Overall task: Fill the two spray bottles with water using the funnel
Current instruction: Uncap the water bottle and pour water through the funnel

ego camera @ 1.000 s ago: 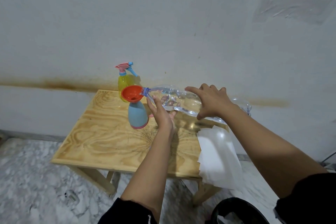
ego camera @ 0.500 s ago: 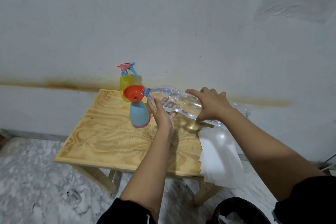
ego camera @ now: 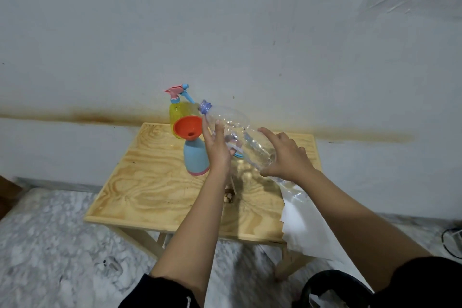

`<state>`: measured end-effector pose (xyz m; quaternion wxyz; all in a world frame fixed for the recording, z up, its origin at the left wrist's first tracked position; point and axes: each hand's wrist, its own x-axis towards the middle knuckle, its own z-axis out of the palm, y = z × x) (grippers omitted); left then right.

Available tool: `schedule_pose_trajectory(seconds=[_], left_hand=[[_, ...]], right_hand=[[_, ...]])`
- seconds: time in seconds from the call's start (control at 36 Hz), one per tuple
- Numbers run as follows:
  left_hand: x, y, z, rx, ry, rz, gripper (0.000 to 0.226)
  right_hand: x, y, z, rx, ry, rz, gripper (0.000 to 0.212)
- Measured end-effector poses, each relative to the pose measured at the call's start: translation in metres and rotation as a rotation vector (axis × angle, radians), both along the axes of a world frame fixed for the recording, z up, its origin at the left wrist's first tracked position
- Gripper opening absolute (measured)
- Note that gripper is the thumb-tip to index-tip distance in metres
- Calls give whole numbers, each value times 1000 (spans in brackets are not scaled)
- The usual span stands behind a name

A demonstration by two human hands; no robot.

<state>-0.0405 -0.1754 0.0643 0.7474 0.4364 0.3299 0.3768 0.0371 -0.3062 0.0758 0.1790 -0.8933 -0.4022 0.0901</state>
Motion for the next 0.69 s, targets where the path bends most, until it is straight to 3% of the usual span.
schedule_pose_trajectory(seconds=[0.36, 0.56, 0.69], left_hand=[[35, -4, 52, 512, 20, -189, 51], [54, -6, 56, 716, 56, -261, 59], [59, -6, 46, 780, 108, -310, 61]], right_hand=[[12, 5, -23, 525, 175, -116, 109], [22, 17, -33, 558, 164, -172, 114], [32, 16, -43, 588, 343, -111, 110]])
